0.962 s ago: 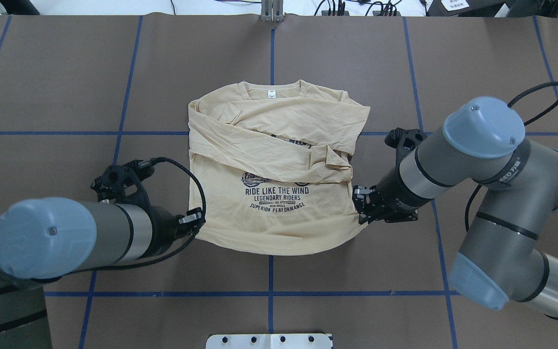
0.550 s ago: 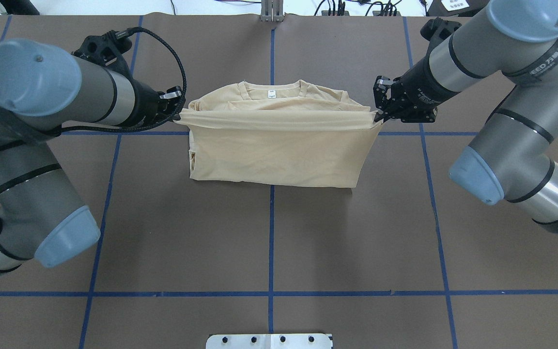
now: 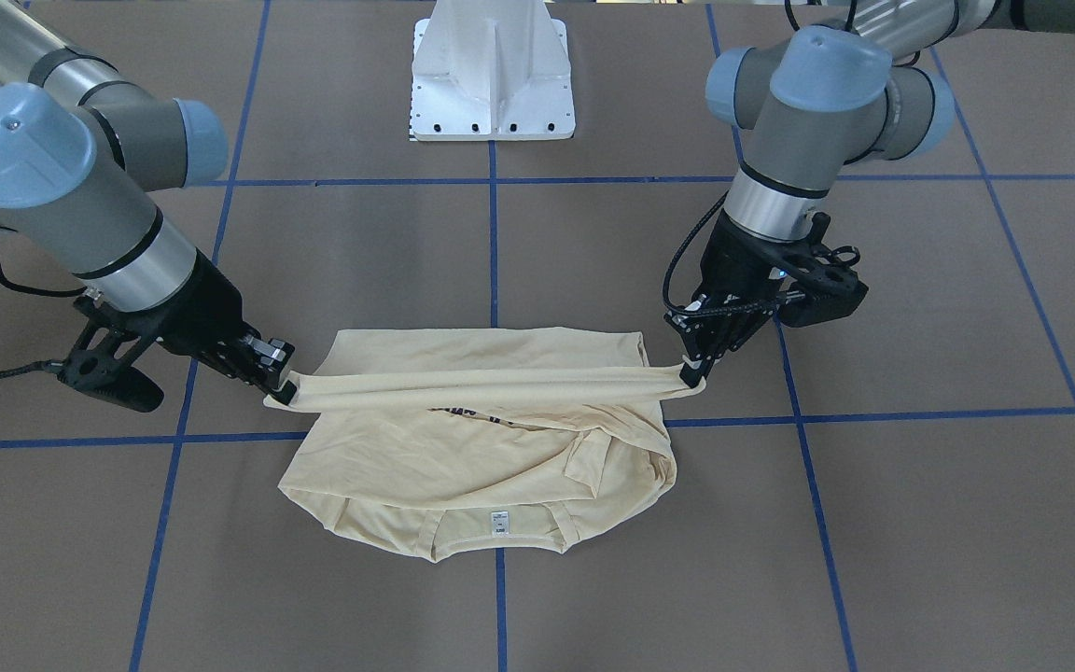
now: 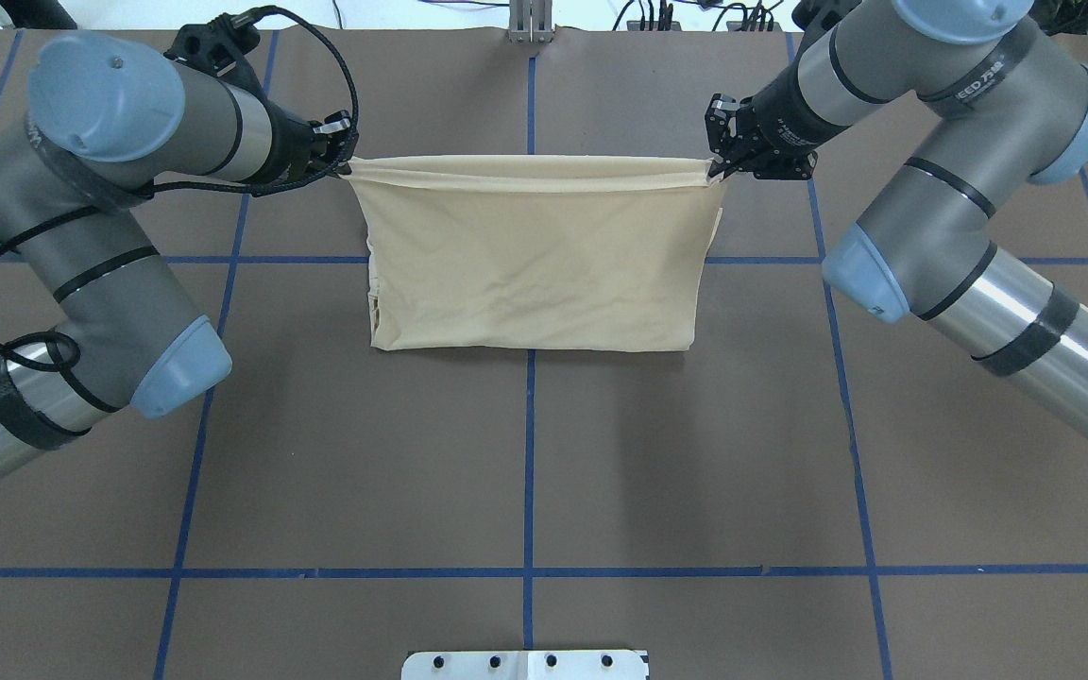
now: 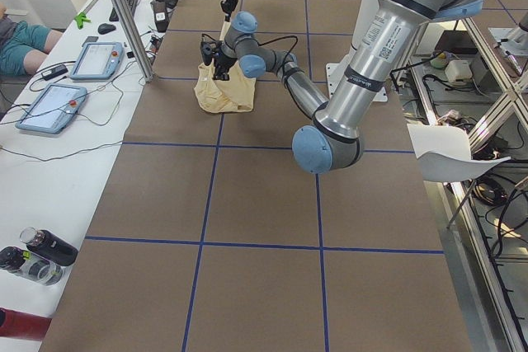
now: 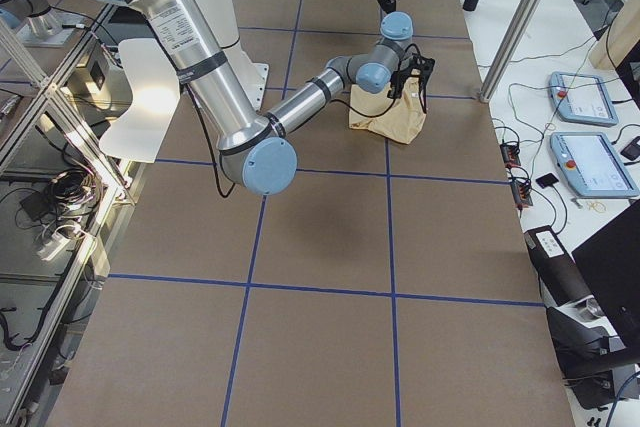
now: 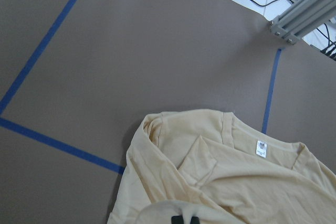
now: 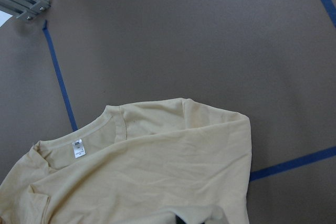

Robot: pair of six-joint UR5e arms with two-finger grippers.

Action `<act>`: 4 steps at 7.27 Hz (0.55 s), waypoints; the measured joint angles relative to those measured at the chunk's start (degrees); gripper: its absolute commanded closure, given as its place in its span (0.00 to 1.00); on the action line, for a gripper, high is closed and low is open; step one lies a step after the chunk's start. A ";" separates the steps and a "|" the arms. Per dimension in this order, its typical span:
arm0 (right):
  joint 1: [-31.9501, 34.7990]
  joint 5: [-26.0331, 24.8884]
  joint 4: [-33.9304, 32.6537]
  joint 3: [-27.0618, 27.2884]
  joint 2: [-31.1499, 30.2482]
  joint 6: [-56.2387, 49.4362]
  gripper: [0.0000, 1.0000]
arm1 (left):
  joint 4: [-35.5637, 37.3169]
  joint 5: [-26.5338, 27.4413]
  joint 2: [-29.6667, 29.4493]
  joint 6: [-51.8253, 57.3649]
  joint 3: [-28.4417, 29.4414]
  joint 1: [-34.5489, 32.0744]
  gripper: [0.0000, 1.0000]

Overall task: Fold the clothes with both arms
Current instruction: 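Lift the hem with both grippers and carry it toward the collar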

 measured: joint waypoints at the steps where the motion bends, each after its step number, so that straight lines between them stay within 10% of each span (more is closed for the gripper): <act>1: -0.07 -0.13 1.86 -3.11 1.16 0.02 1.00 | -2.65 0.00 -1.17 -0.22 3.07 -0.09 1.00; 4: -0.33 -0.21 5.01 -9.94 3.59 0.03 1.00 | -13.10 0.15 -5.05 -3.01 15.18 0.09 1.00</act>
